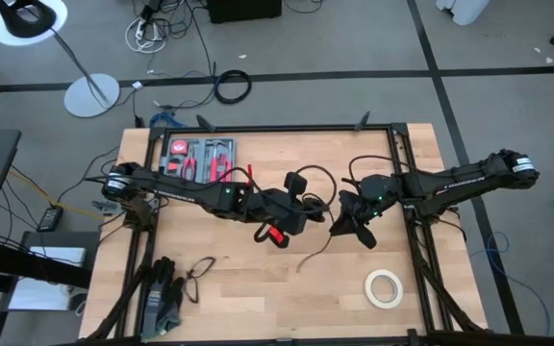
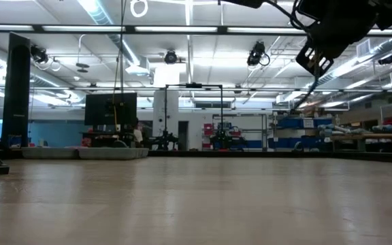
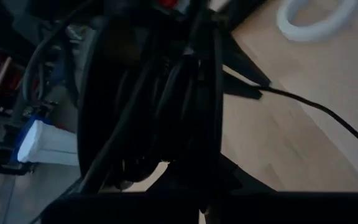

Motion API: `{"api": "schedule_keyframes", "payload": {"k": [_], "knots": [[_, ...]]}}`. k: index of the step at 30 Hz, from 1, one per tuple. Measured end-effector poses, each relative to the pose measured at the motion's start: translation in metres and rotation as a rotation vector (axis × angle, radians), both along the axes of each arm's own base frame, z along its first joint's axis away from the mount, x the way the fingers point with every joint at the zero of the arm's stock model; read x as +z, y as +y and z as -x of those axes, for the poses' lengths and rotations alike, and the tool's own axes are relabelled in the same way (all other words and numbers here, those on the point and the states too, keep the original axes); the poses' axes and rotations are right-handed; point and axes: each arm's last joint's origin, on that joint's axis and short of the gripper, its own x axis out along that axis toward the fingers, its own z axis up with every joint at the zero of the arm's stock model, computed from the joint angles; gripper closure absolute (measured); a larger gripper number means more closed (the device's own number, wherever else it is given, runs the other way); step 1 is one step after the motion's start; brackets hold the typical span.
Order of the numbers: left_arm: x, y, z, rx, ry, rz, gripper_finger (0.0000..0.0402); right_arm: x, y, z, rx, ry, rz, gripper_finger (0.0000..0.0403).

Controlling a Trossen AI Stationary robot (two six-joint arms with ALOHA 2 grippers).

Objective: Coil cords
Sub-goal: Coil the black wire onto the spool

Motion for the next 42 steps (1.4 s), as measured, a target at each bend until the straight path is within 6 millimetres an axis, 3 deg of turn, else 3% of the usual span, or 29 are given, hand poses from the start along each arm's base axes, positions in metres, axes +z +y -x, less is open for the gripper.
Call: {"api": "schedule_keyframes", "payload": {"k": [14,22,30,42], "knots": [[0.002,0.001,0.001,-0.009,0.006,-0.105,0.0402,-0.004,0.005,0.001,0.004,-0.021,0.013,0.0360],[0.004,0.001,0.000,-0.004,-0.018,-0.095,0.0402,-0.002,0.006,-0.001,-0.022,-0.050,0.016,0.0375],[0.005,0.000,-0.001,0.000,-0.035,-0.082,0.0402,0.003,0.003,-0.004,-0.100,-0.085,-0.014,0.0366],[0.003,-0.001,0.000,0.007,-0.027,0.011,0.0402,0.016,-0.011,-0.001,-0.118,-0.184,-0.044,0.0369]]}}
